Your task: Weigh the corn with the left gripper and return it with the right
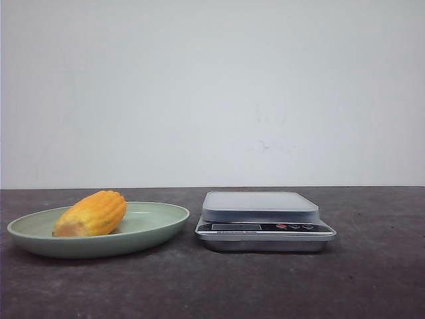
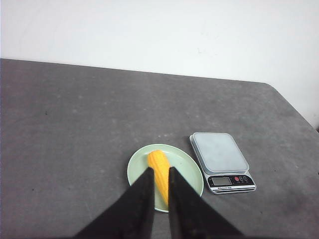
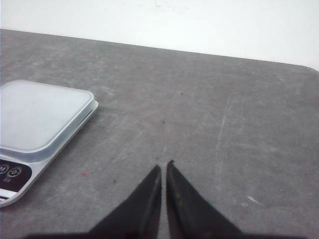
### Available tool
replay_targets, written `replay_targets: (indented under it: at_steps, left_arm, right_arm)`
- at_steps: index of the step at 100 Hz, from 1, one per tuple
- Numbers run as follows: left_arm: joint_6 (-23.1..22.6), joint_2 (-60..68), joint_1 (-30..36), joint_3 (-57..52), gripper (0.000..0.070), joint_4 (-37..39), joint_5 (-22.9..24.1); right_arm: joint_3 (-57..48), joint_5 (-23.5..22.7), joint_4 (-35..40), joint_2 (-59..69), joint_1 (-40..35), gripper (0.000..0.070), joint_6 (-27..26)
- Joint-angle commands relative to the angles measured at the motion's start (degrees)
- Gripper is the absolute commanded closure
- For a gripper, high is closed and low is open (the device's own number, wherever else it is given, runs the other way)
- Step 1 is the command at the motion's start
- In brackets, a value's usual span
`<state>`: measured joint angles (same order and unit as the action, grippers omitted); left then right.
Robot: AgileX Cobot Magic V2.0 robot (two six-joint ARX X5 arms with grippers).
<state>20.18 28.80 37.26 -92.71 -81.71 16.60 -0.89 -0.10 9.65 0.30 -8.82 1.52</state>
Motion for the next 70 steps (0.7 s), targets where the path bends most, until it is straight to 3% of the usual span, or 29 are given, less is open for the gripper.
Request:
replay_targets:
  at_steps: [1,7,27,38,56,70]
  left_arm:
    - [-0.8,0.2,0.3,-1.2,0.0684,-3.2,0.3]
    - [-3.1,0.2,0.0,-1.2,0.0684,-3.2,1.4]
    - [-0.2,0.1,-3.0,-0.9,0.0683,-3.1,1.1]
    - [-0.9,-0.3,-4.9,1.6,0.0684,-0.8,1.2]
    - [-2.2,-6.2,-10.0,19.5,0.0683,25.7,-2.3]
    - [0.0,-12.9,-15.5,39.3,0.0683,49.2,-15.4]
  right_arm:
    - [0.1,0.1,-0.7,-0.1,0.1,0.0689,0.4]
    - [0.1,0.1,-0.7,-0.1,0.1,0.0689,0.4]
    - [0.1,0.1,-0.7,-0.1,0.1,0.0689,0.4]
    - [0.1,0.1,-0.7,-0.1,0.1,0.0689,0.4]
    - [0.1,0.1,-0.7,-0.1,0.1,0.0689,0.4]
    - [0.1,0.1,-0.7,-0.1,0.1,0.0689,0.4]
